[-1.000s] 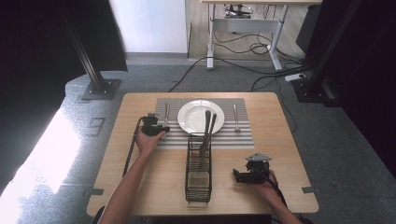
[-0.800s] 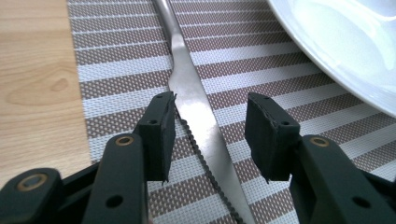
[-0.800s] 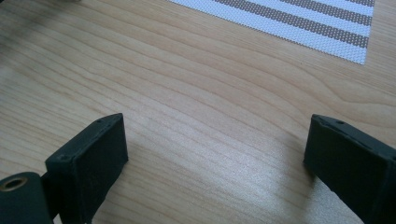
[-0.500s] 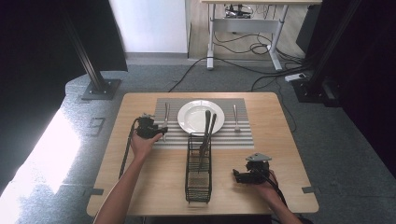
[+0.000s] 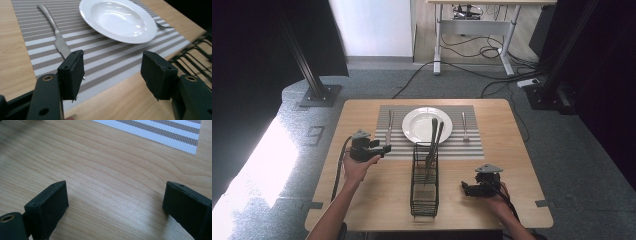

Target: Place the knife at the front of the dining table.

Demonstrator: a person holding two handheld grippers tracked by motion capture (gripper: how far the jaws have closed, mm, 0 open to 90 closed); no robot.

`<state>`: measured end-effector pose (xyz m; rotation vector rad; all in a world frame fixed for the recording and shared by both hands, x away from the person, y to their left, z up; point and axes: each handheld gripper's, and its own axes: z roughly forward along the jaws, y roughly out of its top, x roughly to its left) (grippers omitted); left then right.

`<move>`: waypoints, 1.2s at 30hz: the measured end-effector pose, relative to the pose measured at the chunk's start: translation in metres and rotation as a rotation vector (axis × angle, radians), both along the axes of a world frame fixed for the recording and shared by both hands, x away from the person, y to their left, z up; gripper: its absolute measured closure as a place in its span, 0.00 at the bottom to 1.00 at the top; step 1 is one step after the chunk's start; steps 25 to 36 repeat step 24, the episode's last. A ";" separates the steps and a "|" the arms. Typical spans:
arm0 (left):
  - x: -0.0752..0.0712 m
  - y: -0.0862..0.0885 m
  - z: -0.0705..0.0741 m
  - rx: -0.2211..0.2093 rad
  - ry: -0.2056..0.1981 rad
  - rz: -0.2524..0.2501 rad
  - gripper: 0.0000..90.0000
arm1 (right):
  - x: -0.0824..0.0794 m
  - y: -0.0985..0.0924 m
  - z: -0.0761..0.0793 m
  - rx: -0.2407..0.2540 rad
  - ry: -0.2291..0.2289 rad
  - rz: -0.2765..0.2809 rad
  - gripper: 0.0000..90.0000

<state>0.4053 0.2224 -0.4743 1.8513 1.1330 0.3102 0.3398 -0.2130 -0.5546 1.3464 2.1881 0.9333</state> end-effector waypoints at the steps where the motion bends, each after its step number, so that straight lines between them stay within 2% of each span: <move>1: -0.005 0.001 0.001 -0.005 -0.004 -0.004 0.39 | 0.000 0.000 0.000 0.000 0.000 0.001 0.07; 7: -0.032 0.007 0.000 -0.013 -0.013 -0.018 0.39 | 0.000 0.000 0.000 -0.001 0.003 0.011 0.07; 13: -0.049 0.007 -0.002 -0.014 -0.018 -0.037 0.39 | 0.000 0.000 0.000 -0.001 0.003 0.014 0.07; 36: -0.048 0.008 -0.003 -0.016 -0.021 -0.033 0.39 | 0.000 0.000 0.000 0.000 0.003 0.016 0.07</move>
